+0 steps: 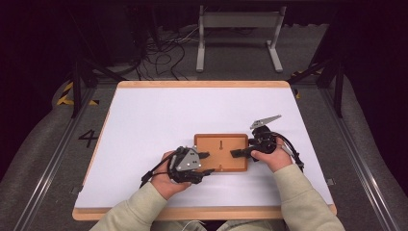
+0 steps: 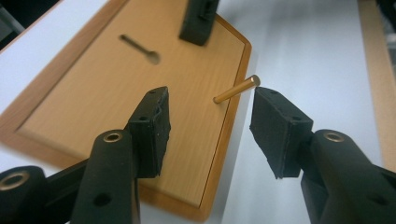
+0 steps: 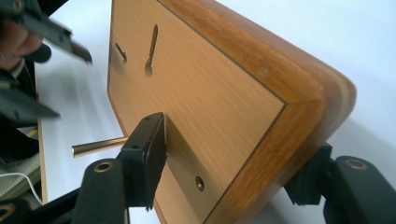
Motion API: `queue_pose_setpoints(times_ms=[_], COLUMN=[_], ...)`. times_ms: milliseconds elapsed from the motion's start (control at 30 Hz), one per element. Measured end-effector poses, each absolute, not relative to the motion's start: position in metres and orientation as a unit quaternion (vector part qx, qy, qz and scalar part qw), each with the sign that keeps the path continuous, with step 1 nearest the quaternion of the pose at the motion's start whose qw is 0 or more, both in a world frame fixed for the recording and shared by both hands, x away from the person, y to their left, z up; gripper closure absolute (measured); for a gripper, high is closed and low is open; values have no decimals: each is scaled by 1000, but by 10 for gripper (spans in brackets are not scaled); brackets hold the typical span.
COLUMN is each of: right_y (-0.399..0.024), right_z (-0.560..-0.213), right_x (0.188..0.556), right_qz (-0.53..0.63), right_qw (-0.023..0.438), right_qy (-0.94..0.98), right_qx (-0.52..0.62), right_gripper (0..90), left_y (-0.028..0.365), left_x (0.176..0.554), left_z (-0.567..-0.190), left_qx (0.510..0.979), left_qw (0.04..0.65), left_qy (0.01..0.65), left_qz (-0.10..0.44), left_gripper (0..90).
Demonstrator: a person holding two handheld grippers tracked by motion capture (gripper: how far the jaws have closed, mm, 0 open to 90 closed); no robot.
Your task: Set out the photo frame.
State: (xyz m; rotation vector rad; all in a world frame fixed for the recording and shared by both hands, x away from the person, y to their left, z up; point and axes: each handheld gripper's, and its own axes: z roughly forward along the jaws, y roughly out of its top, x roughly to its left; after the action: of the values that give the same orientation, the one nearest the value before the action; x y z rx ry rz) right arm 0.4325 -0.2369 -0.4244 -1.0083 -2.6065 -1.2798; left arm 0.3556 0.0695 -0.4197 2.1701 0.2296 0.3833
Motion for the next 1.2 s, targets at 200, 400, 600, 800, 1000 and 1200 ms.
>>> queue_pose_setpoints(times_ms=[200, 400, 600, 800, 1000, 1200], right_y=[-235, -234, -233, -231, -230, -228], right_z=[-420, -415, -409, -404, -397, -392], right_x=[424, 415, 406, 396, 385, 372], right_qz=[-413, -407, -388, -369, -345, -319], right_qw=[7, -18, -45, -67, -84, -101], right_qy=[-854, -864, -881, -895, -909, -922], right_qx=[-315, -295, -267, -241, -218, -194], right_gripper=[407, 422, 436, 463, 509, 556], left_y=[91, 111, 127, 140, 146, 151], left_x=[361, 364, 367, 373, 380, 387], left_z=[-414, -414, -414, -419, -425, -429], left_qx=[860, 846, 836, 831, 830, 827], left_qw=[468, 478, 486, 486, 479, 477], left_qy=[132, 174, 195, 216, 242, 261], left_qz=[154, 157, 165, 160, 154, 140], left_gripper=[463, 434, 432, 427, 428, 429])
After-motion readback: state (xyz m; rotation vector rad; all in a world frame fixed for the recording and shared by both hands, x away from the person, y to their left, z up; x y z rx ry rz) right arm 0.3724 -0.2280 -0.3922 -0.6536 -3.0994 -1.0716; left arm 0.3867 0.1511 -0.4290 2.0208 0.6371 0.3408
